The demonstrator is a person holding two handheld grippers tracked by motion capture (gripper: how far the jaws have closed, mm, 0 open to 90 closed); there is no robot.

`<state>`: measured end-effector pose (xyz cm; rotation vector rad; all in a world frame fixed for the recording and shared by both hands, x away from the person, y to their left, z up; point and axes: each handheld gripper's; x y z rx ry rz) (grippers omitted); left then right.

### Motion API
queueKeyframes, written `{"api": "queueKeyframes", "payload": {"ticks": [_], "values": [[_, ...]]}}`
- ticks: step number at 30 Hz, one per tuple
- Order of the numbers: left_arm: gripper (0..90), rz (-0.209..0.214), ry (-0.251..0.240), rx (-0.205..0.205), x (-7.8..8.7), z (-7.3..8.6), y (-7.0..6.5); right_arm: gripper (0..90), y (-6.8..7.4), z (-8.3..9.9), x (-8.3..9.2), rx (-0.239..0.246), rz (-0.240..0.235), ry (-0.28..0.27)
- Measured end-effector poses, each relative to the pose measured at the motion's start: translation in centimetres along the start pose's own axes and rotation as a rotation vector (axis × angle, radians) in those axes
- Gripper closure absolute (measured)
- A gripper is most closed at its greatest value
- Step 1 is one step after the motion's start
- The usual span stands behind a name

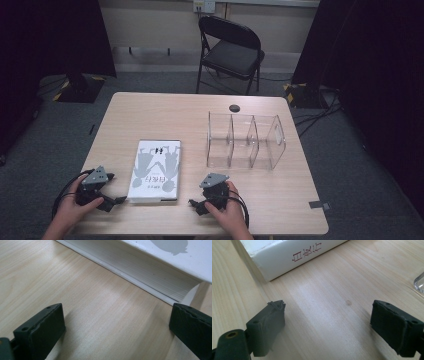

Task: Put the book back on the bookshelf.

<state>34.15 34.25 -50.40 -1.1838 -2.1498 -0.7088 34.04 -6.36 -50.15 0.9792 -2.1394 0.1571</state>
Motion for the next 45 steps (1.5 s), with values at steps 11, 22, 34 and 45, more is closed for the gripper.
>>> {"api": "queueKeyframes", "payload": {"ticks": [11,22,34,45], "values": [[0.0,0.021,0.023,-0.007,0.0,-0.4,-0.1,11.3,0.0,-0.2,-0.2,0.001,-0.001,0.0],[16.5,0.074,0.015,-0.03,1.3,-1.0,-1.4,10.8,0.1,-0.4,-0.5,-0.008,0.005,-0.003],[17.2,0.11,0.024,-0.062,1.3,-1.9,-3.6,10.8,0.0,-0.7,-0.7,0.003,0.003,-0.003],[25.4,0.044,-0.018,-0.051,0.0,-3.3,-3.6,11.4,0.3,-1.1,-1.2,0.003,0.0,-0.002]]}}
Point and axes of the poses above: each handheld gripper's, and its own axes: x roughly backward along the jaws, z roughly out of its underside, y roughly to its left, and after that the axes turned 15 degrees about -x, right-handed
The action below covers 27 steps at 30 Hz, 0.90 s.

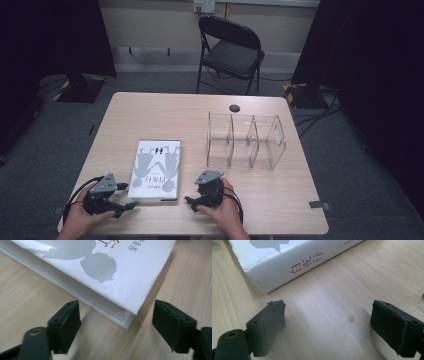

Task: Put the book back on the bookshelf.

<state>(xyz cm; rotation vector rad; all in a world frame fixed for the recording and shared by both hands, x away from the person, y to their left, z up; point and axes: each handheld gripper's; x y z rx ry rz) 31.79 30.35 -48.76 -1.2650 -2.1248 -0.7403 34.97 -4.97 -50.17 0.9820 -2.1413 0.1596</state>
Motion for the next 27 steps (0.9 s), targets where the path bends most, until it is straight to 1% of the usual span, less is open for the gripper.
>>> {"api": "queueKeyframes", "payload": {"ticks": [1,2,3,4,5,6,7,10,11,12,13,16,17,18,20,21,22,23,24,25,26,27], "values": [[26.6,0.002,-0.016,0.017,-0.2,-0.1,-0.1,11.4,0.0,0.0,0.0,0.0,0.0,0.0],[28.1,-0.005,-0.002,-0.001,-0.3,-0.2,0.0,11.5,0.0,0.0,0.0,0.0,0.0,0.0],[29.3,0.0,-0.004,0.009,-0.5,-0.3,-0.2,11.7,0.0,0.0,0.0,0.002,-0.001,0.0],[30.4,0.002,0.003,0.005,-0.7,-0.4,-0.3,12.1,0.0,0.0,0.0,0.006,-0.004,-0.002],[31.7,-0.014,0.009,0.0,-0.9,-0.4,-0.4,12.4,0.1,0.0,0.0,0.007,-0.003,-0.002],[32.2,-0.006,0.013,-0.002,-0.9,-0.5,-0.4,12.6,0.1,0.0,0.0,0.01,-0.002,-0.002],[33.7,-0.032,0.009,-0.022,-1.1,-0.6,-0.4,12.6,0.1,0.0,-0.1,0.016,-0.005,-0.004],[35.0,-0.027,0.019,-0.027,-1.2,-0.7,-0.4,12.6,0.3,0.0,-0.1,0.012,-0.004,-0.001],[35.0,-0.025,0.022,-0.018,-1.3,-0.7,-0.5,12.6,0.3,-0.1,-0.1,0.012,-0.008,0.0],[34.9,-0.024,0.031,-0.033,-1.2,-0.7,-0.4,12.5,0.3,-0.1,-0.2,0.017,-0.009,-0.001],[35.3,-0.018,0.017,0.002,-1.3,-0.6,-0.4,12.5,0.4,-0.1,-0.3,0.017,-0.016,0.003],[35.3,-0.02,0.021,0.006,-1.3,-0.7,-0.5,12.5,0.5,-0.2,-0.3,0.022,-0.022,0.004],[35.3,-0.021,0.022,0.002,-1.3,-0.8,-0.4,12.5,0.5,-0.2,-0.4,0.026,-0.025,0.002],[35.4,-0.019,0.035,-0.012,-1.2,-0.8,-0.3,12.4,0.5,-0.2,-0.3,0.023,-0.022,0.004],[35.5,-0.009,0.036,-0.002,-1.3,-0.8,-0.3,12.4,0.6,-0.3,-0.4,0.022,-0.025,0.006],[35.6,-0.009,0.027,0.015,-1.4,-0.8,-0.4,12.3,0.7,-0.3,-0.4,0.022,-0.023,0.007],[35.9,-0.015,0.034,0.008,-1.3,-0.9,-0.4,12.4,0.7,-0.3,-0.5,0.032,-0.027,0.005],[35.9,-0.012,0.062,-0.013,-1.3,-1.1,-0.2,12.4,0.8,-0.4,-0.7,0.035,-0.036,0.005],[35.8,-0.012,0.062,-0.013,-1.3,-1.1,-0.2,12.4,0.8,-0.4,-0.7,0.035,-0.036,0.005],[35.7,-0.008,0.054,0.008,-1.4,-1.1,-0.4,12.4,1.0,-0.5,-0.8,0.037,-0.04,0.007],[35.7,-0.014,0.062,-0.003,-1.4,-1.2,-0.3,12.4,1.0,-0.5,-0.8,0.037,-0.04,0.007],[35.7,-0.004,0.076,-0.013,-1.3,-1.3,-0.2,12.4,1.0,-0.5,-0.8,0.038,-0.04,0.008]]}}
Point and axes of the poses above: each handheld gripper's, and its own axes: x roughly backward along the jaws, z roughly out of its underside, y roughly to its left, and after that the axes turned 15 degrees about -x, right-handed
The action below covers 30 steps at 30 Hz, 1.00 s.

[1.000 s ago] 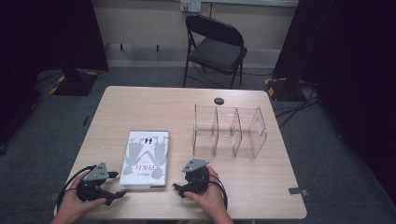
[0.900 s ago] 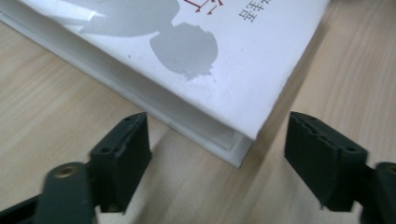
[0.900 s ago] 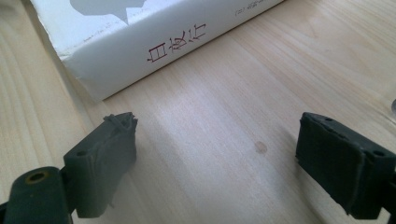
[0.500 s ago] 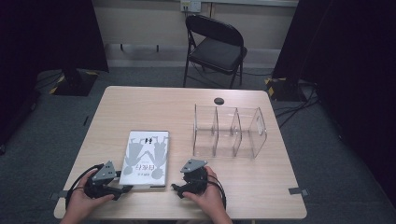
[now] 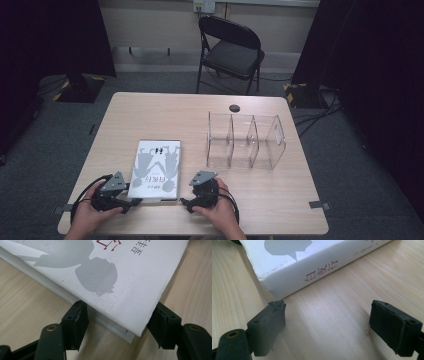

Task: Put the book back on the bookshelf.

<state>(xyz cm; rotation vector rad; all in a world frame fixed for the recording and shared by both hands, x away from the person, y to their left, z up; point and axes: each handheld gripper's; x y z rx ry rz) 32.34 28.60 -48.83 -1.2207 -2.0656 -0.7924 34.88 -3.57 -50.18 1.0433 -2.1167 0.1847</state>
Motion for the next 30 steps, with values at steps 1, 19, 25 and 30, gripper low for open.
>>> {"api": "queueKeyframes", "payload": {"ticks": [1,19,25,30], "values": [[35.6,-0.001,0.001,0.008,0.0,0.0,0.0,12.4,0.0,0.0,0.0,0.002,0.0,-0.002],[33.7,-0.001,0.035,0.05,-0.3,-0.7,0.3,12.5,0.3,-0.3,-0.3,0.009,-0.01,-0.001],[34.1,-0.009,0.048,0.034,-0.1,-0.9,0.1,12.7,0.2,-0.3,-0.4,0.019,-0.019,0.001],[34.6,-0.024,0.053,0.027,0.0,-1.1,0.0,12.7,0.2,-0.3,-0.4,0.021,-0.02,0.002]]}}
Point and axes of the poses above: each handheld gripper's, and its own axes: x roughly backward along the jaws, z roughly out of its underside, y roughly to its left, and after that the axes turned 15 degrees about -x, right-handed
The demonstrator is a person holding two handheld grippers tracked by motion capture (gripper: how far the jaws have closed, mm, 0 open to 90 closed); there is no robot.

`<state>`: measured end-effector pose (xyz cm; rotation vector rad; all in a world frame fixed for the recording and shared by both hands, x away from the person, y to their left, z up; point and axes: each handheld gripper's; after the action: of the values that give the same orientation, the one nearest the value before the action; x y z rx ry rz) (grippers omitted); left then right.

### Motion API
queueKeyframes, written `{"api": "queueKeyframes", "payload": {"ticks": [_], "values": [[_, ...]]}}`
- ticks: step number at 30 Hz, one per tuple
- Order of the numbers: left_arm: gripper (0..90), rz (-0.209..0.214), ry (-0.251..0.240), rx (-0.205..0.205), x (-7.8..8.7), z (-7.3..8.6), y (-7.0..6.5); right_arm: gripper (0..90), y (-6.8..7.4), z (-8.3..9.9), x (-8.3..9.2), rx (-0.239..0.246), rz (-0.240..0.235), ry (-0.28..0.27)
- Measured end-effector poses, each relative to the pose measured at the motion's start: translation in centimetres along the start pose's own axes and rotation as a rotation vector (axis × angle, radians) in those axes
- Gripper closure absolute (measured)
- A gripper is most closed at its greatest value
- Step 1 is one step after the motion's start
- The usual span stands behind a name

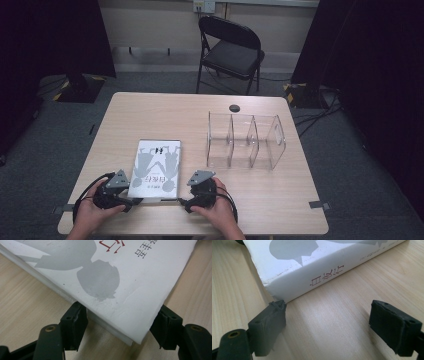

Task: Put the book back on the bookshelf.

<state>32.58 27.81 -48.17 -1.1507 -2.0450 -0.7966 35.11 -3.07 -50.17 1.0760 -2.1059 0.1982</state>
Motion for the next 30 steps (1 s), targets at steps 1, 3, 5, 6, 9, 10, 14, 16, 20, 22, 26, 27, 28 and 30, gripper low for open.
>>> {"api": "queueKeyframes", "payload": {"ticks": [1,3,5,6,9,10,14,16,20,22,26,27,28,30], "values": [[34.8,0.0,-0.005,0.003,0.0,-0.1,0.0,12.8,0.0,0.0,0.0,0.001,0.0,0.0],[34.9,0.001,0.0,0.001,0.2,-0.2,0.0,12.8,0.0,0.0,0.0,0.002,0.0,-0.001],[35.0,0.003,-0.006,-0.001,0.4,-0.4,0.1,12.8,0.0,0.0,0.0,0.002,0.0,-0.001],[35.0,0.005,-0.024,0.012,0.7,-0.6,0.1,12.8,0.0,0.0,0.0,0.002,0.0,0.0],[35.0,0.005,-0.024,-0.002,1.2,-0.8,0.3,12.8,0.0,0.0,0.0,0.002,0.0,0.0],[35.3,-0.01,-0.05,0.009,1.3,-0.9,0.3,12.8,0.0,0.0,0.0,0.003,0.001,0.0],[35.8,-0.012,-0.035,0.002,1.4,-1.1,0.2,13.0,0.0,0.0,0.0,0.003,0.002,-0.001],[35.8,-0.013,-0.042,0.003,1.4,-1.1,0.2,13.0,0.1,0.0,0.1,-0.007,0.007,0.001],[35.8,-0.015,-0.049,0.009,1.4,-1.0,0.2,13.0,0.1,0.0,0.1,-0.008,0.008,0.002],[35.9,-0.008,-0.062,0.023,1.3,-1.1,0.3,12.7,0.2,0.1,0.1,-0.012,0.021,-0.004],[38.0,0.003,-0.078,0.019,1.5,-1.1,0.6,13.2,0.3,0.3,0.4,-0.035,0.031,-0.004],[39.9,0.003,-0.088,0.021,1.5,-1.2,0.5,13.2,0.4,0.3,0.5,-0.032,0.027,0.009],[41.6,0.003,-0.103,0.038,1.5,-1.2,0.4,13.2,0.6,0.2,0.6,0.003,0.024,0.012],[42.1,0.008,-0.092,0.032,1.4,-1.3,0.4,13.2,0.9,0.1,0.6,0.009,0.025,0.011]]}}
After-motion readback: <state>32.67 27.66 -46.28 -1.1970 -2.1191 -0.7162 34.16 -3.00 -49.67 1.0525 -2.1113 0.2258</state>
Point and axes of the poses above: each handheld gripper's, and its own axes: x roughly backward along the jaws, z roughly out of its underside, y roughly to its left, and after that the axes turned 15 degrees about -x, right-handed
